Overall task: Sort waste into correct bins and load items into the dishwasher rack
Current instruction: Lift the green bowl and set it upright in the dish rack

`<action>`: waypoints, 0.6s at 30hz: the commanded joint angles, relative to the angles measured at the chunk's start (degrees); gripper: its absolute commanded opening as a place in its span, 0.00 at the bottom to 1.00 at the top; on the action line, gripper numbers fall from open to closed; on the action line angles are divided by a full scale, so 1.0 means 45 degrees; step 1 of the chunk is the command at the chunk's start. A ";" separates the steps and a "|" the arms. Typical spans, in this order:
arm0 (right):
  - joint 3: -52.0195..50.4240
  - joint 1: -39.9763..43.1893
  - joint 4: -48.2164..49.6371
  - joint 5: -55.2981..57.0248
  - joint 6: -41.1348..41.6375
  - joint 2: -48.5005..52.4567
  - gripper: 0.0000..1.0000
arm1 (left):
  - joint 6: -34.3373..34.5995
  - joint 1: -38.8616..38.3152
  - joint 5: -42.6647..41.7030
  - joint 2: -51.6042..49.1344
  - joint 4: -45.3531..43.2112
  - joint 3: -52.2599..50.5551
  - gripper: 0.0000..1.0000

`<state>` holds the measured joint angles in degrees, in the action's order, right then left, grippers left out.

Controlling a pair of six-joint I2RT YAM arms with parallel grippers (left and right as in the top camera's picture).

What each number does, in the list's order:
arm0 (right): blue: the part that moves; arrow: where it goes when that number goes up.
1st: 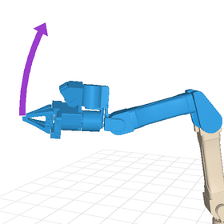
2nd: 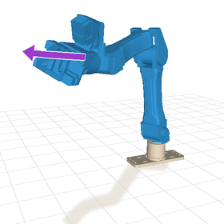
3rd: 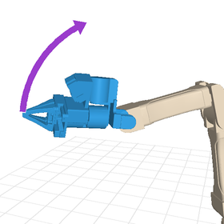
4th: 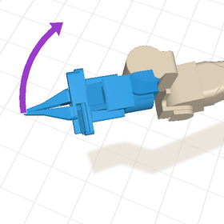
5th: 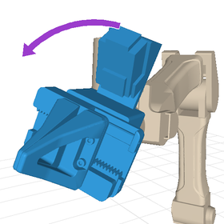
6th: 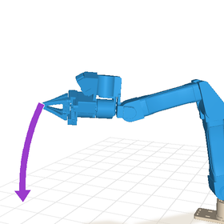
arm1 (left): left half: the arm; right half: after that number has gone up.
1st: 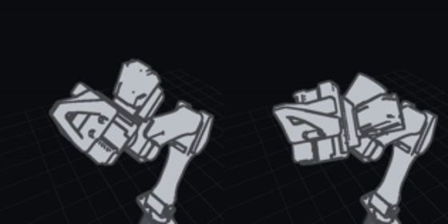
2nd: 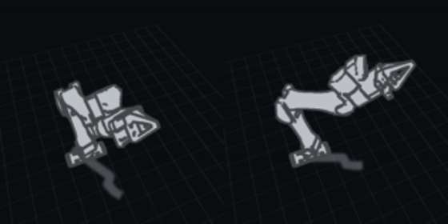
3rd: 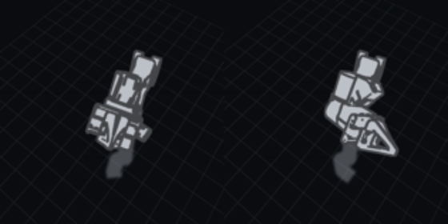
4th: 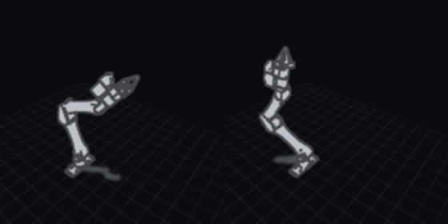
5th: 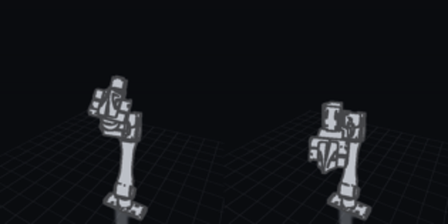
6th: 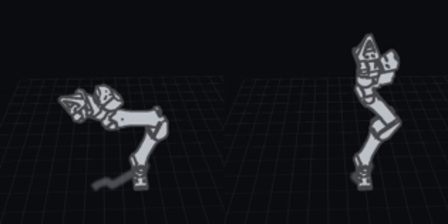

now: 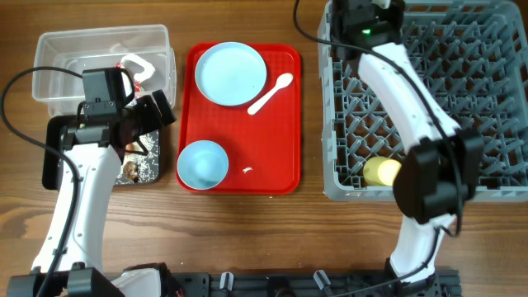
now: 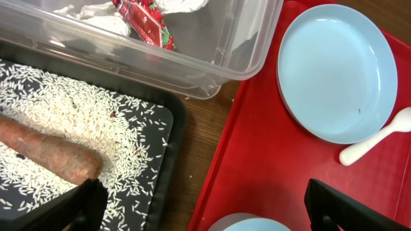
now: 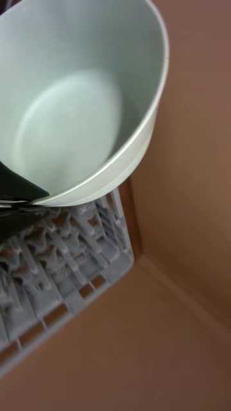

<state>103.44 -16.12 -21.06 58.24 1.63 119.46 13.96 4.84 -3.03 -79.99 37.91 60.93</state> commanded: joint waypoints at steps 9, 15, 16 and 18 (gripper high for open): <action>-0.0160 -0.0374 0.0520 0.0879 -0.4571 0.1409 0.04 | -0.0151 0.0044 0.0073 0.0058 -0.0039 0.0107 1.00; -0.0160 -0.0942 0.0185 0.0180 -0.4954 0.1409 0.04 | -0.0151 0.0044 0.0073 0.0058 -0.0039 0.0107 1.00; -0.0160 -0.1015 0.0180 0.0180 -0.5008 0.1409 0.04 | -0.0151 0.0044 0.0073 0.0058 -0.0039 0.0107 1.00; -0.0160 -0.1088 0.0117 0.0185 -0.5013 0.1409 0.04 | -0.0151 0.0044 0.0073 0.0058 -0.0039 0.0107 1.00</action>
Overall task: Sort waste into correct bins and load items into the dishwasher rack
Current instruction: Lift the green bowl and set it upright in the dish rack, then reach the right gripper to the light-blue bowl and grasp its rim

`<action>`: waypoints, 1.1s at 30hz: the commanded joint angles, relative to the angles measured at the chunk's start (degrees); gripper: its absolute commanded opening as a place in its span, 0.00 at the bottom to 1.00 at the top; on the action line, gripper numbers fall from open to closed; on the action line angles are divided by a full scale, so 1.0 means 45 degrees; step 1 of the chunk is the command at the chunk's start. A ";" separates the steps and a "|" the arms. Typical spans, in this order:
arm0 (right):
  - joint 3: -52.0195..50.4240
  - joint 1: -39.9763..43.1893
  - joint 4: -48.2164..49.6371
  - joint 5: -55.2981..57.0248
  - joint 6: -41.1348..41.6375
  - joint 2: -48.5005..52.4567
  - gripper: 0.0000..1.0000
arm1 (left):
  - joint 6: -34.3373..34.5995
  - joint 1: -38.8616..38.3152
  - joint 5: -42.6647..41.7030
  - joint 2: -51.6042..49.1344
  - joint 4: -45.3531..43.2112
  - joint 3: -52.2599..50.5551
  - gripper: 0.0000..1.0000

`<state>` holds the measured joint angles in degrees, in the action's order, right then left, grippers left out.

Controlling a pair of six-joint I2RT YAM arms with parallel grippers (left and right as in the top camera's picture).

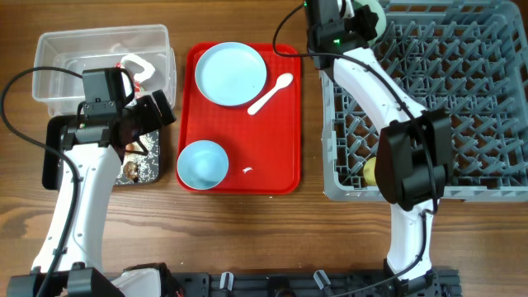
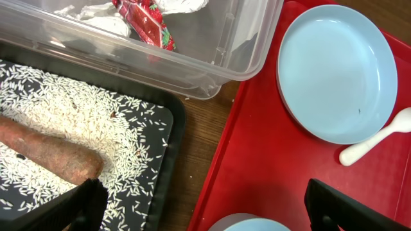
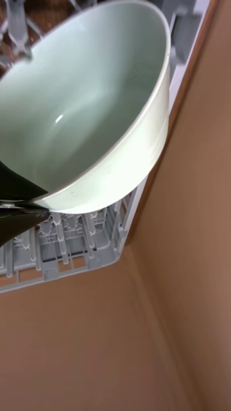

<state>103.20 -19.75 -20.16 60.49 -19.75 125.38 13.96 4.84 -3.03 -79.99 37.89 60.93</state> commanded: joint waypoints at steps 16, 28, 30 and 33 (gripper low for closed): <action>-0.0097 -0.1268 -0.2239 -0.0325 -0.0233 0.0083 0.80 | -0.0151 0.0044 0.0073 0.0058 -0.0034 0.0107 1.00; -0.0005 -0.1336 -0.3094 -0.4478 0.1622 -0.2229 1.00 | -0.0151 0.0049 0.0073 0.0058 -0.0034 0.0107 1.00; -0.0005 -0.1336 -0.3337 -0.6125 0.2268 -0.2997 1.00 | -0.0151 0.0044 0.0073 0.0058 -0.0034 0.0107 1.00; -0.0005 -0.1355 -0.3866 -1.0122 0.3657 -0.4085 1.00 | -0.0151 0.0044 0.0073 0.0058 -0.0034 0.0107 1.00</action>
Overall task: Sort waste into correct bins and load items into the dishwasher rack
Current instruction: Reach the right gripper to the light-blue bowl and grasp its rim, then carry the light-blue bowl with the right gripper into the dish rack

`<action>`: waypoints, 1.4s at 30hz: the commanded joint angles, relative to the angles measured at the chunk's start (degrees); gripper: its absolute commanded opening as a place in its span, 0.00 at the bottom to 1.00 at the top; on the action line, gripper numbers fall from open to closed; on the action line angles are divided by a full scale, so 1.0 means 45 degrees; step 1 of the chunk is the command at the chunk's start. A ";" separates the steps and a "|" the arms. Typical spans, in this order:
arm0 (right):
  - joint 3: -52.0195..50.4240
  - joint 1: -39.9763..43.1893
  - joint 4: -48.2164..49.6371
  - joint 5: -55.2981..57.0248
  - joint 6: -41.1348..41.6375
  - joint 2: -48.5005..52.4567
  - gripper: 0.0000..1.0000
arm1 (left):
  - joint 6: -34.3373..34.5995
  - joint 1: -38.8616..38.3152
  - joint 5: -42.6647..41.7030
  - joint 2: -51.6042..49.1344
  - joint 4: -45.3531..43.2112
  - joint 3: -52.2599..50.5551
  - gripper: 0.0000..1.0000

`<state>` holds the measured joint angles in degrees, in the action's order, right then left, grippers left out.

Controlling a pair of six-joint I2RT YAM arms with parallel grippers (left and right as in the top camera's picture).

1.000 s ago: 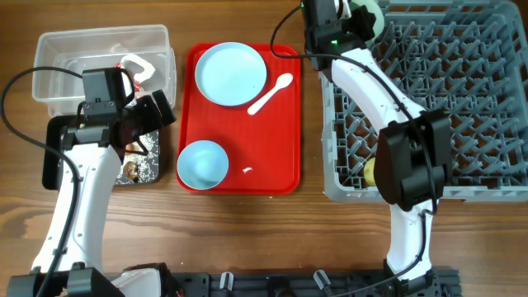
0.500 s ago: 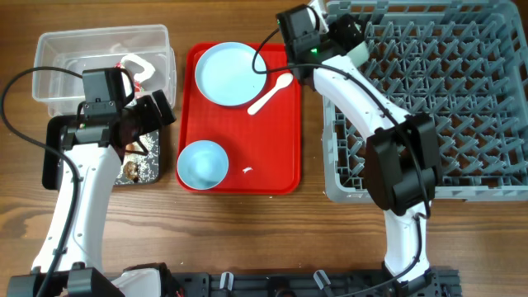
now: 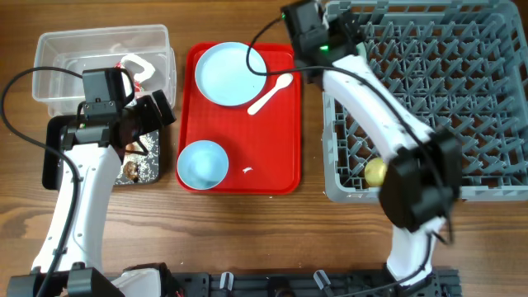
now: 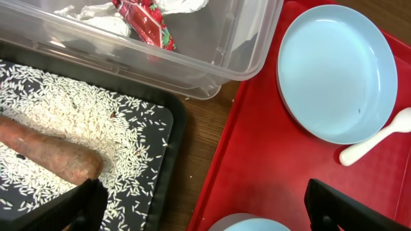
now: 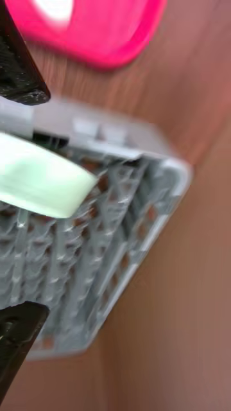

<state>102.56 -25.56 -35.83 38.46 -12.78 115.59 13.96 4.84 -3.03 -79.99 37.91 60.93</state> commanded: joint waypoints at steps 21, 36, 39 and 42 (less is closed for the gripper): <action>-0.4823 -0.3536 0.0359 -1.2677 1.1540 -0.1287 0.62 | -0.0151 0.0044 0.0073 0.0058 -0.0039 0.0107 1.00; -0.5139 -0.4639 0.1627 -1.2080 1.3508 0.0695 0.18 | -0.0151 0.0044 0.0073 0.0058 -0.0039 0.0107 1.00; -0.5139 -0.4624 0.1627 -1.2075 1.3537 0.0695 0.04 | -0.0151 0.0044 0.0073 0.0058 -0.0039 0.0107 1.00; -0.5129 -0.4435 0.1588 -1.1934 1.3512 0.0529 0.04 | -0.0151 0.0044 0.0073 0.0058 -0.0039 0.0107 1.00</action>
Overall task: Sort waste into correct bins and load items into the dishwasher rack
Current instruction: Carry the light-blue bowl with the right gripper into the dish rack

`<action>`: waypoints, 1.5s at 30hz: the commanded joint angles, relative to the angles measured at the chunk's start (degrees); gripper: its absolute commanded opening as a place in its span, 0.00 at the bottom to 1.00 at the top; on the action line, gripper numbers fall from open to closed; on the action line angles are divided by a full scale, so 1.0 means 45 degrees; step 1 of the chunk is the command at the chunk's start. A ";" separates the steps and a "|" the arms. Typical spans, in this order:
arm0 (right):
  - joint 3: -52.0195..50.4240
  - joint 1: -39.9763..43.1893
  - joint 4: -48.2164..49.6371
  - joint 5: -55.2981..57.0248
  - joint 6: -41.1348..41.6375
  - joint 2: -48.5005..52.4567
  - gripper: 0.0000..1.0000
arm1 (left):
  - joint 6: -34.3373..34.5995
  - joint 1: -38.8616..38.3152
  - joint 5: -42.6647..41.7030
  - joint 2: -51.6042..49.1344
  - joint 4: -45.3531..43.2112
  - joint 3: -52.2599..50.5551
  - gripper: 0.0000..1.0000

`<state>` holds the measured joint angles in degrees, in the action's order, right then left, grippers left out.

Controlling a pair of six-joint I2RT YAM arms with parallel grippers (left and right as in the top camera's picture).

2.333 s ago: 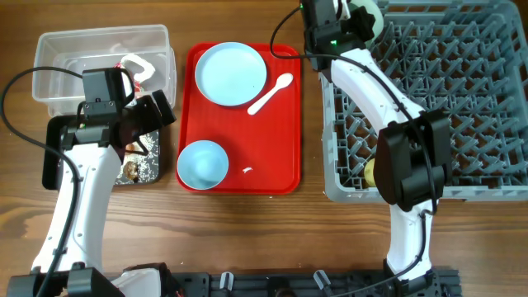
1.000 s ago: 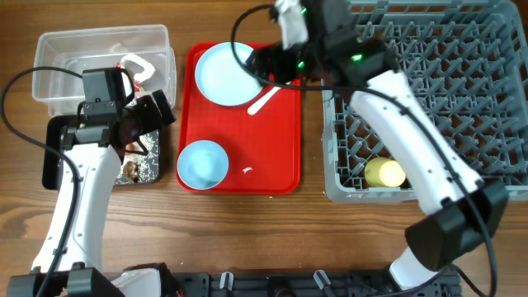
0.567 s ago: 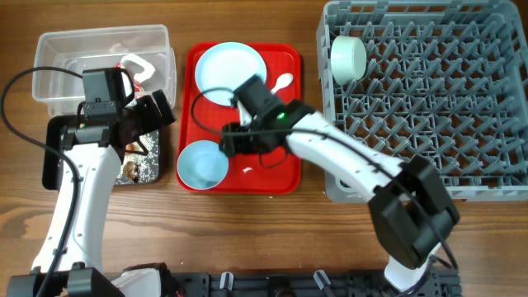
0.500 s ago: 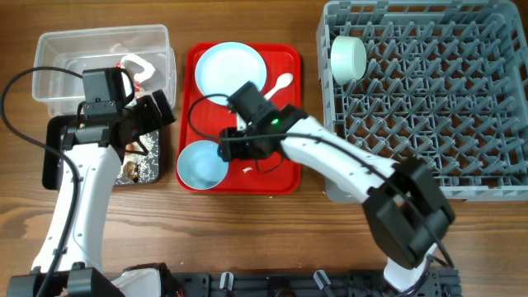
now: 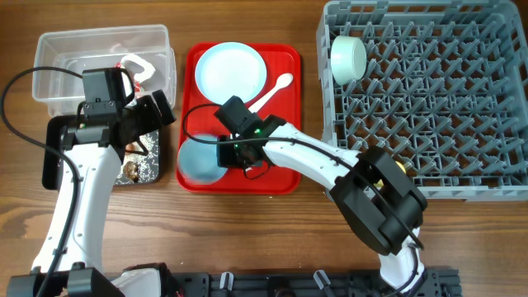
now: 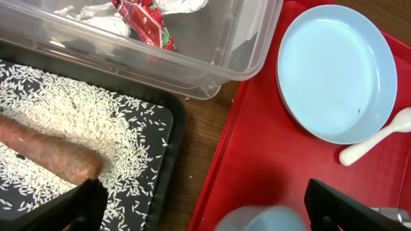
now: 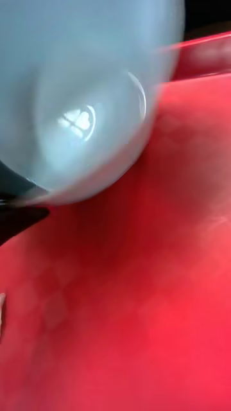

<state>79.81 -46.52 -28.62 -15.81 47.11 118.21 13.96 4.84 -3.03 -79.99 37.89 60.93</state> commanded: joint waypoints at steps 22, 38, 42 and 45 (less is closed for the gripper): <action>0.0165 0.3954 -0.4775 1.7369 -0.5450 -0.9384 0.04 | -0.0151 0.0044 0.0073 0.0058 -0.0034 0.0107 1.00; 0.0073 0.4250 -0.4857 1.9574 -1.1842 -0.4478 0.04 | -0.0151 0.0044 0.0073 0.0058 -0.0034 0.0107 1.00; 0.0073 0.4250 -0.4682 2.0565 -1.2930 -0.3313 0.04 | -0.0151 0.0044 0.0073 0.0058 -0.0034 0.0107 1.00; 0.0073 0.4255 -0.4653 2.0745 -1.2900 -0.2739 0.05 | -0.0151 0.0044 0.0073 0.0058 -0.0034 0.0107 1.00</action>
<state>80.62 -27.53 -49.91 72.55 -6.92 103.68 13.96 4.84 -3.03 -79.99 37.89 60.93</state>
